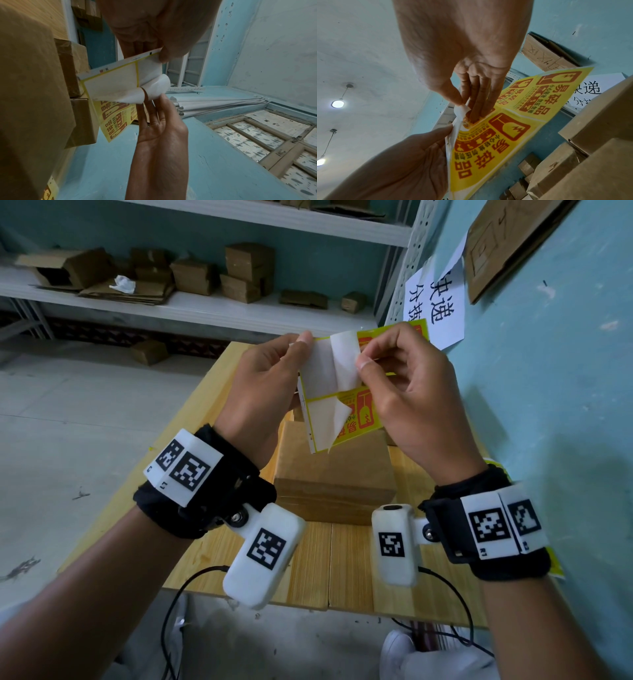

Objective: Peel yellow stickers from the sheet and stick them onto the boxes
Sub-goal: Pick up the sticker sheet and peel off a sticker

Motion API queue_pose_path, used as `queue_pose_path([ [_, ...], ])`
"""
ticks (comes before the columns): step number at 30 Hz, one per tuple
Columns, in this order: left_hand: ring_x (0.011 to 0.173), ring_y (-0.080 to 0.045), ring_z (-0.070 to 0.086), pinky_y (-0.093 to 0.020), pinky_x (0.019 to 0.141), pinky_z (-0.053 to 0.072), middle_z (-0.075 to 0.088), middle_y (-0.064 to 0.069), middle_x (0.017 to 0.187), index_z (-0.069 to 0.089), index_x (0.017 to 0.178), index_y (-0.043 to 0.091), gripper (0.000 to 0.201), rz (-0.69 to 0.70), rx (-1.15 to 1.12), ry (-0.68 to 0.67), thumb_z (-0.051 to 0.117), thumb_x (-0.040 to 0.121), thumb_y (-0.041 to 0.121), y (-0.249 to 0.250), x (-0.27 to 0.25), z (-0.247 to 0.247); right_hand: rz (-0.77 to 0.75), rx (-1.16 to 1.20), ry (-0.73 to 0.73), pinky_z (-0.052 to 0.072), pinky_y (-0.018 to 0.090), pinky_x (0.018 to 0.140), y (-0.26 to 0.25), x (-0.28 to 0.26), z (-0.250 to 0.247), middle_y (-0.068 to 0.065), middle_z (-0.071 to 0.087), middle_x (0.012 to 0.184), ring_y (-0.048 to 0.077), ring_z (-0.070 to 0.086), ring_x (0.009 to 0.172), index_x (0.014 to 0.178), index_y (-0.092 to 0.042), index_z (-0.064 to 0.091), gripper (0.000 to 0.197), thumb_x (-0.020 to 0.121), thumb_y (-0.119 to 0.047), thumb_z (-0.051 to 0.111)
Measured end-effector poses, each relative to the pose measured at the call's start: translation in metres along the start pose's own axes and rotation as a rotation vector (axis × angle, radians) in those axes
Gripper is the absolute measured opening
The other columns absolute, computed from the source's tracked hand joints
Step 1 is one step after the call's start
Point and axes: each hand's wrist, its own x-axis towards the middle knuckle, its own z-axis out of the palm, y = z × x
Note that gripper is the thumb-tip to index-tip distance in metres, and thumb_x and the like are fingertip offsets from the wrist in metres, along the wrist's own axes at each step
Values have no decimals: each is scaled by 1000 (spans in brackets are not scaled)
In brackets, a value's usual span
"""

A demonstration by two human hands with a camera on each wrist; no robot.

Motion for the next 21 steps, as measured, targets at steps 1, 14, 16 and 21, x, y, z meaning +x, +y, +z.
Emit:
queue_pose_path([
  [1,83,-21,62,-41,78,55,63,-13,97,64,109,-3,37,1,5,-3,43,103,27,0,0,0,4,3,-2,54,29,77,0,0,0,-3,62,85,11,63,81,91,-10,58,4,94,-12,60],
  [14,80,-15,73,-36,70,61,76,-4,92,69,109,11,24,-51,-39,-58,57,96,27,2,-2,0,-15,19,-26,51,18,75,1,0,0,1,61,88,14,63,84,93,-7,57,3,95,-8,59],
  [16,82,-17,72,-43,77,61,76,-2,91,69,106,8,22,-59,-46,-50,57,97,23,1,-1,0,-14,26,-26,51,17,73,1,0,0,1,61,87,13,63,82,93,-6,57,3,95,-7,59],
  [21,83,-17,69,-49,85,56,73,0,89,72,100,16,19,-73,-46,-31,53,98,21,0,0,-1,-11,20,-20,49,14,73,2,0,0,-3,60,87,6,61,81,93,-5,57,3,95,-6,58],
])
